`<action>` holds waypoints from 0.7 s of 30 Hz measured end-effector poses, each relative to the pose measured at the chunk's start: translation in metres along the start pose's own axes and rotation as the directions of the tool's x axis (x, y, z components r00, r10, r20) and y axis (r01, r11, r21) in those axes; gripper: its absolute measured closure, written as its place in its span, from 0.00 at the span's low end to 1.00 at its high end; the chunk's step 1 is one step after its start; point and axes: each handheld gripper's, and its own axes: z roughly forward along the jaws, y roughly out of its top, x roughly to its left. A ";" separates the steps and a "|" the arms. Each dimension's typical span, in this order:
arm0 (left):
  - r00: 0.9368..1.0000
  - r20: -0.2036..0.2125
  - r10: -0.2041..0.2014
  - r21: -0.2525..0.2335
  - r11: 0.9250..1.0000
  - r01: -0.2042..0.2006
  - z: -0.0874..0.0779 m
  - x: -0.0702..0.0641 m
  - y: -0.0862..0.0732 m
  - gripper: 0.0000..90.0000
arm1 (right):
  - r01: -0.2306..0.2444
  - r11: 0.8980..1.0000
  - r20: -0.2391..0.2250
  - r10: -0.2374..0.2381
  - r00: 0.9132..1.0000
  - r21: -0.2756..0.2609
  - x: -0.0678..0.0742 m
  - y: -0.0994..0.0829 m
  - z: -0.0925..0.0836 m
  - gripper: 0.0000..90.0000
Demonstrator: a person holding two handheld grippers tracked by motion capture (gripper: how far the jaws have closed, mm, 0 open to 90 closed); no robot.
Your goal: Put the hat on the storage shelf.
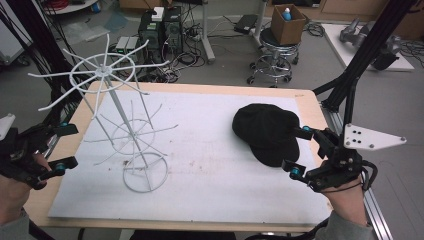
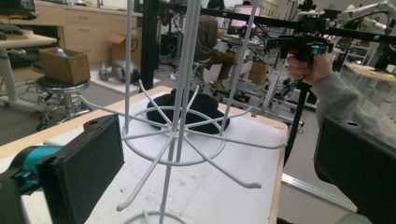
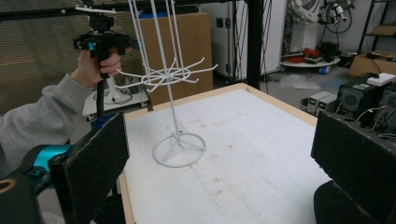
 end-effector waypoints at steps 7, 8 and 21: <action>1.000 -0.006 -0.001 -0.004 1.000 0.001 -0.002 0.002 0.000 0.02 | -0.016 1.000 -0.001 0.016 1.000 0.003 0.000 0.000 0.001 0.04; 1.000 -0.004 0.000 -0.004 1.000 0.000 -0.002 0.002 -0.001 0.02 | -0.016 1.000 -0.001 0.016 1.000 0.005 0.000 0.000 0.001 0.04; 1.000 0.000 0.002 0.006 1.000 -0.002 0.002 0.000 -0.002 0.02 | 0.022 0.998 0.030 -0.024 0.999 0.059 -0.017 0.009 0.013 0.04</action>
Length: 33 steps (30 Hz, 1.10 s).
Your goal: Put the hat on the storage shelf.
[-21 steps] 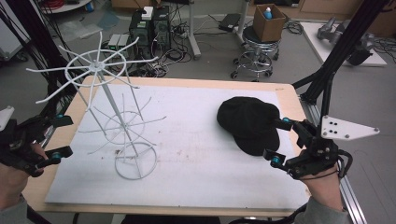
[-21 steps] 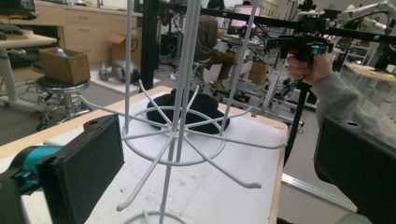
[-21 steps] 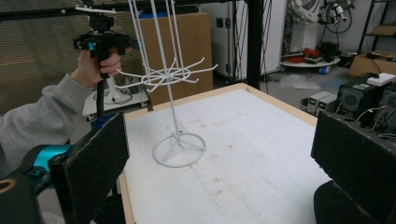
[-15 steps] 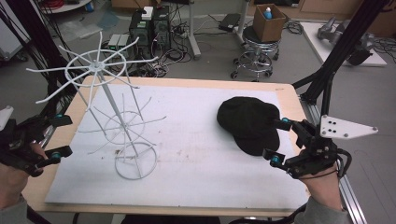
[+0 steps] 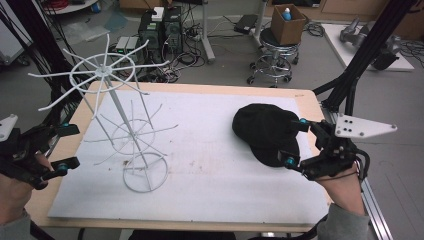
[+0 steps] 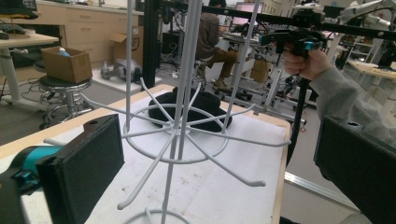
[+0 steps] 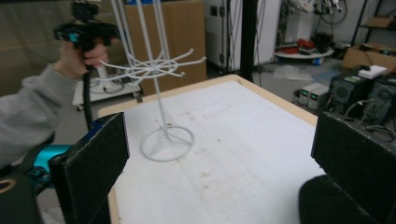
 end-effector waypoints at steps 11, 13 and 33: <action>1.000 0.004 -0.002 0.016 1.000 0.002 0.002 0.000 -0.001 0.02 | 0.014 0.997 -0.007 -0.014 1.000 0.070 -0.047 0.012 0.032 0.04; 1.000 0.008 -0.002 0.021 1.000 0.002 0.003 0.000 -0.002 0.02 | 0.003 0.997 -0.012 -0.002 1.000 0.080 -0.055 0.012 0.038 0.04; 0.999 -0.050 0.017 0.062 0.998 -0.014 -0.007 -0.013 -0.008 0.02 | -0.076 0.991 0.064 0.070 0.995 0.107 -0.140 -0.015 0.070 0.04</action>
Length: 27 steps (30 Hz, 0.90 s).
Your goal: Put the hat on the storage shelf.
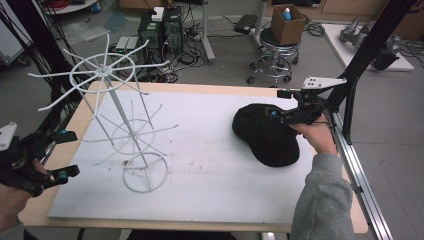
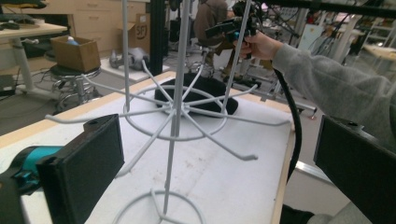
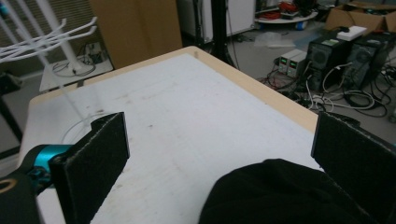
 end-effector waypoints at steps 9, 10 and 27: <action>1.000 -0.013 -0.005 0.007 1.000 0.005 0.000 -0.005 -0.009 0.02 | -0.038 0.998 0.010 0.038 0.999 -0.051 -0.036 -0.012 0.022 0.04; 1.000 -0.014 -0.003 0.008 1.000 0.004 0.001 -0.005 -0.010 0.02 | -0.043 0.998 0.009 0.044 0.999 -0.056 -0.038 -0.013 0.024 0.04; 1.000 0.011 -0.009 0.023 1.000 0.009 0.008 -0.006 -0.014 0.02 | -0.080 0.993 0.074 0.074 0.995 0.083 -0.056 -0.014 0.050 0.04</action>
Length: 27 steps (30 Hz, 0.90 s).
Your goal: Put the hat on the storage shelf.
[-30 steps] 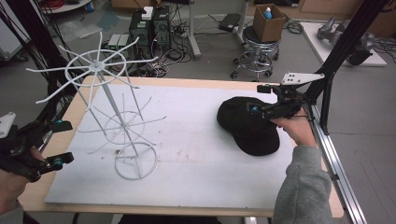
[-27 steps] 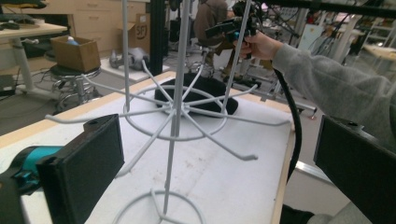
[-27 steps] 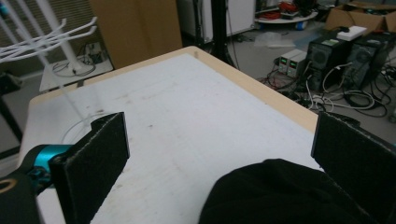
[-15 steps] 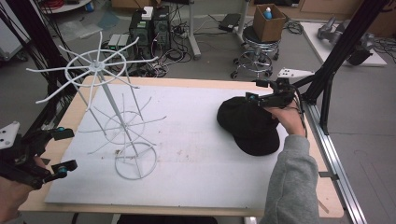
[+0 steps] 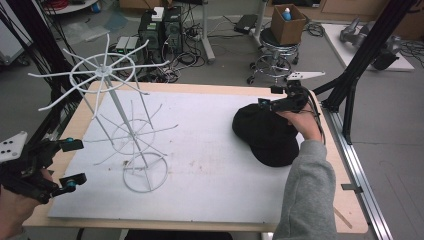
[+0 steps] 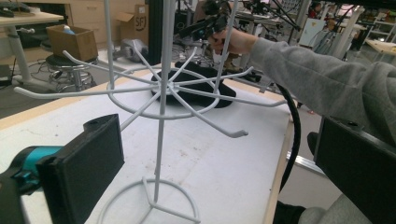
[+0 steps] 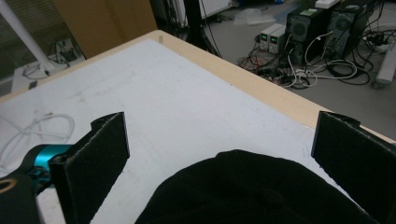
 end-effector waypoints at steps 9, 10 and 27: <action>1.000 -0.005 -0.010 0.005 1.000 0.010 -0.003 0.001 -0.003 0.02 | -0.056 0.985 0.043 0.049 0.998 0.162 -0.011 -0.021 0.026 0.04; 1.000 -0.005 -0.010 0.005 1.000 0.010 -0.003 0.001 -0.003 0.02 | -0.056 0.985 0.043 0.049 0.998 0.162 -0.011 -0.021 0.026 0.04; 0.999 -0.016 -0.034 0.005 0.999 0.034 -0.007 0.008 -0.009 0.02 | -0.125 0.960 0.148 0.090 0.985 0.250 -0.022 -0.036 0.039 0.07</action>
